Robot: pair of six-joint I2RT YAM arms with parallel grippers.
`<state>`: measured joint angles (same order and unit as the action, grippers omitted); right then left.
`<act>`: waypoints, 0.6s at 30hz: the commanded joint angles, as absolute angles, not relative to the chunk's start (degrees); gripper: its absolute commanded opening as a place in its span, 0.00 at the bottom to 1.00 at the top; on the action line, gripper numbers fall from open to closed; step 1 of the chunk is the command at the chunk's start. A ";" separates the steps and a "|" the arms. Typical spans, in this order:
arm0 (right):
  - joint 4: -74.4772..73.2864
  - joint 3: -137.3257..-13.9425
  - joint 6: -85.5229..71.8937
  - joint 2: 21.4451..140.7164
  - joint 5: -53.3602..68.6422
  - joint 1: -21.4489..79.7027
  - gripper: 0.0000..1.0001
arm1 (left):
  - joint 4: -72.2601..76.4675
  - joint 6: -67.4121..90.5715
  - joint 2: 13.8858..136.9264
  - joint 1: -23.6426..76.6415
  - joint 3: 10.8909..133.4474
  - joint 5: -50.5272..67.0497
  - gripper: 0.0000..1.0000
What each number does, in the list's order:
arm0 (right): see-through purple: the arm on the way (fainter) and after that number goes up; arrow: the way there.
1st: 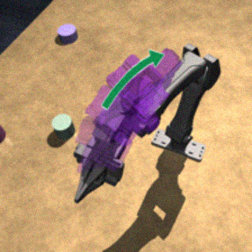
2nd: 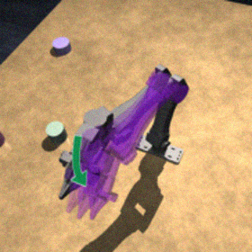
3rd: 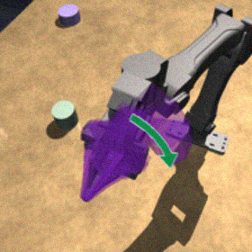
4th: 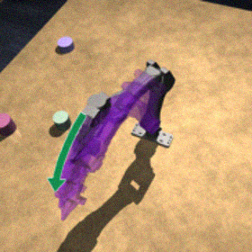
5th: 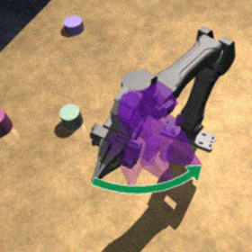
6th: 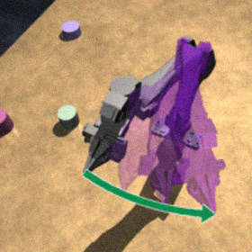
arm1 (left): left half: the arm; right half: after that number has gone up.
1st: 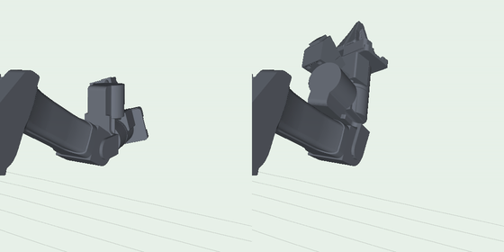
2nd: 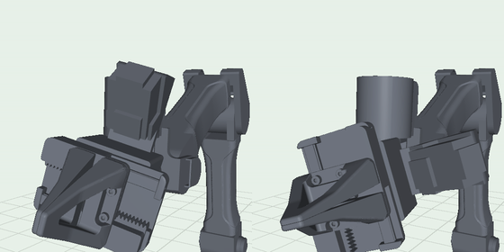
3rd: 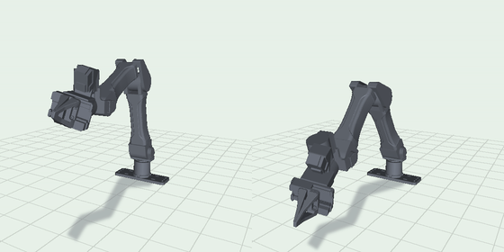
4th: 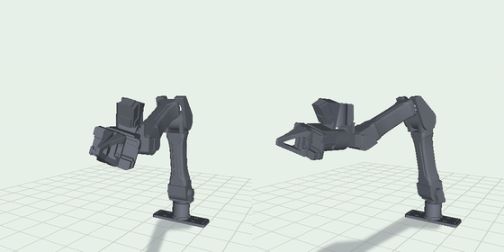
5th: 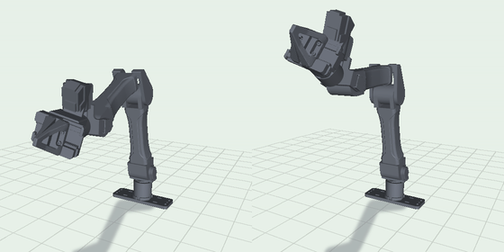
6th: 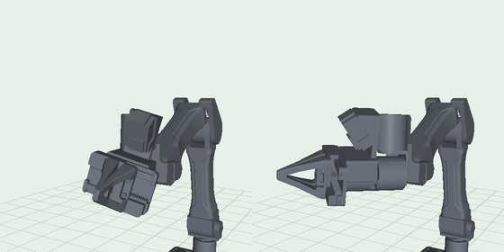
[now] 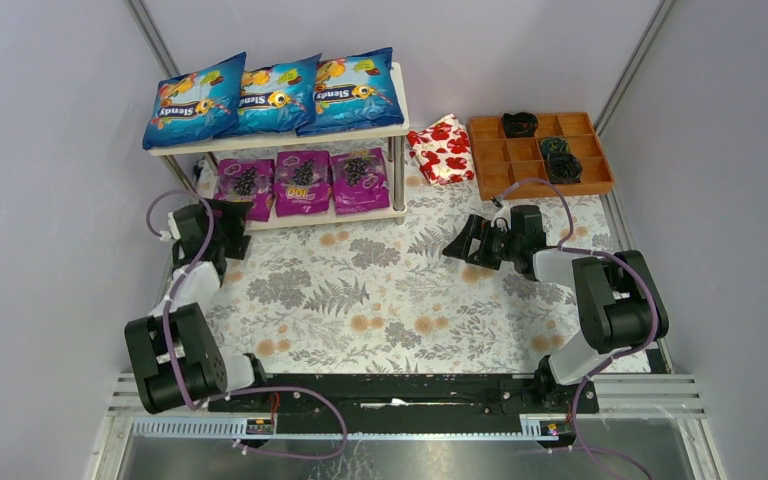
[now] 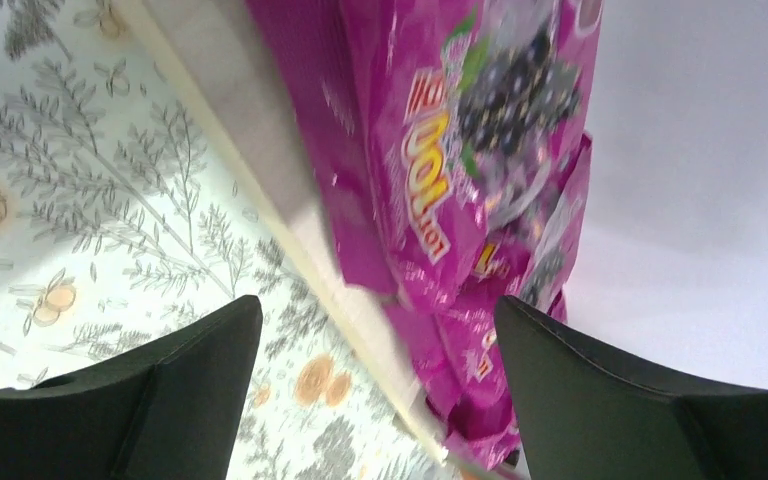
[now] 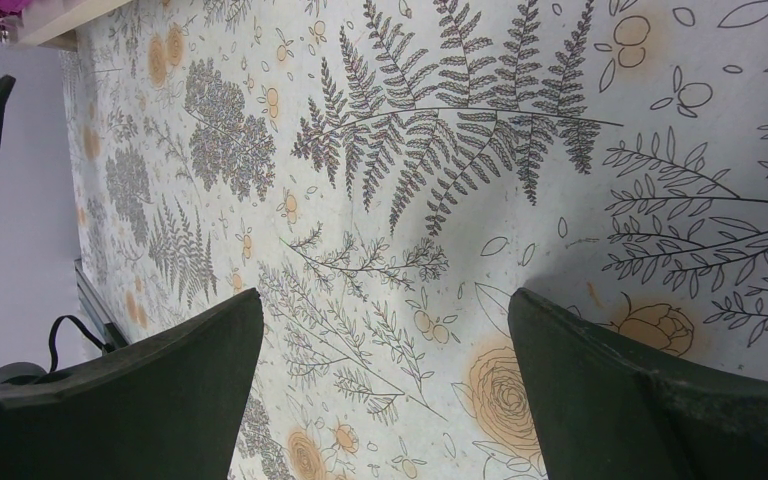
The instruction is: Place and organize the candy bags onto the shelf
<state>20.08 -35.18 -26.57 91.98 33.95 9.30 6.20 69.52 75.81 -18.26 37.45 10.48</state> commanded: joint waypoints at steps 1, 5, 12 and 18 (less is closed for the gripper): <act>17.34 -34.29 -24.14 92.28 31.11 9.01 1.00 | 3.08 62.67 70.57 -16.37 34.42 16.35 0.91; 18.23 -33.46 -23.83 91.18 31.07 9.05 1.00 | 3.10 54.55 65.49 -9.37 33.37 18.38 0.90; 23.32 -29.96 -24.02 87.00 30.51 9.00 1.00 | 4.57 37.70 56.17 16.18 36.60 14.27 0.95; 19.81 -29.45 -22.67 81.97 26.78 9.05 1.00 | 6.77 35.70 60.79 17.52 44.68 32.86 0.95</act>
<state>22.39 -29.41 -24.86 86.06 30.68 9.30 3.29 40.86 58.98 17.19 38.54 22.22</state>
